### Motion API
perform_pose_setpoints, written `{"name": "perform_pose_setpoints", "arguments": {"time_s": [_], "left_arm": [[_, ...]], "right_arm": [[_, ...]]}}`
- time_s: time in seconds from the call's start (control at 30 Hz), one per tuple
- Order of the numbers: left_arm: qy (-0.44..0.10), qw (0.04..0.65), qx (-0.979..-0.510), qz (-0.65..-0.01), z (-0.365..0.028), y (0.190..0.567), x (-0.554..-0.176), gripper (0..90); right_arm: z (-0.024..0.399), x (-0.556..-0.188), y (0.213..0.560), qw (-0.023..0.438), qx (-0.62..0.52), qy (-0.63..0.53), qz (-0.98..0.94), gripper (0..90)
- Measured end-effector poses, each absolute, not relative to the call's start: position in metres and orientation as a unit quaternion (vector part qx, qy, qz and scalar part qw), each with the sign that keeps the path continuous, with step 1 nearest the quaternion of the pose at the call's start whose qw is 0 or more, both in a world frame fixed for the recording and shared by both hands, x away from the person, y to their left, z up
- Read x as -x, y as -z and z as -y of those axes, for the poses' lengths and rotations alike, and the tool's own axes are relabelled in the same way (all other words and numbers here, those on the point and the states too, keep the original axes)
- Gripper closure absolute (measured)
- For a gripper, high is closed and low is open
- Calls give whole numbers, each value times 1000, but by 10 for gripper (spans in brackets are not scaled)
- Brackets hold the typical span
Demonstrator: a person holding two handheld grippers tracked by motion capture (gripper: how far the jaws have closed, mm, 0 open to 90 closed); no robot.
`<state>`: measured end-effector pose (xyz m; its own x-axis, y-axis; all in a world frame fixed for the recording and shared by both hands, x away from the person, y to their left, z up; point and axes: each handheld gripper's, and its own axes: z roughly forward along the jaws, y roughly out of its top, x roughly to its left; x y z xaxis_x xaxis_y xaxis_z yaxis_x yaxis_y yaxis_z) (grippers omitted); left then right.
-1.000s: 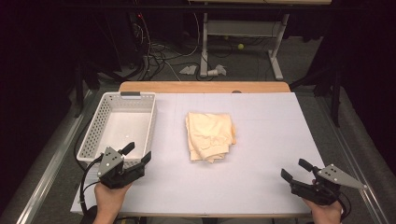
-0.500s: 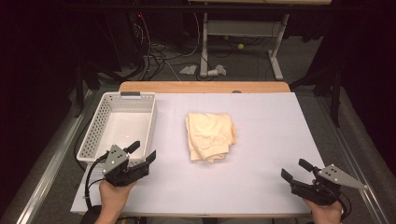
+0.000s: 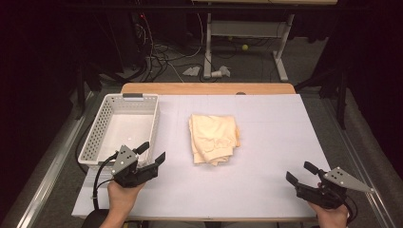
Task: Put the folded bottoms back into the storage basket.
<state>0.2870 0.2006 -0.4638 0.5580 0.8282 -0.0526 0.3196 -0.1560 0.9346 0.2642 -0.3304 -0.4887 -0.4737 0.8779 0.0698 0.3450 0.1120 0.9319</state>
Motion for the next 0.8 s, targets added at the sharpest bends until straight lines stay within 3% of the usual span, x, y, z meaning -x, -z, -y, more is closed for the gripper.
{"name": "perform_pose_setpoints", "arguments": {"time_s": [0.8], "left_arm": [[-243,524,-724,-376,-169,462,-293,302]], "right_arm": [[329,-268,489,261,-438,-501,-699,210]]}}
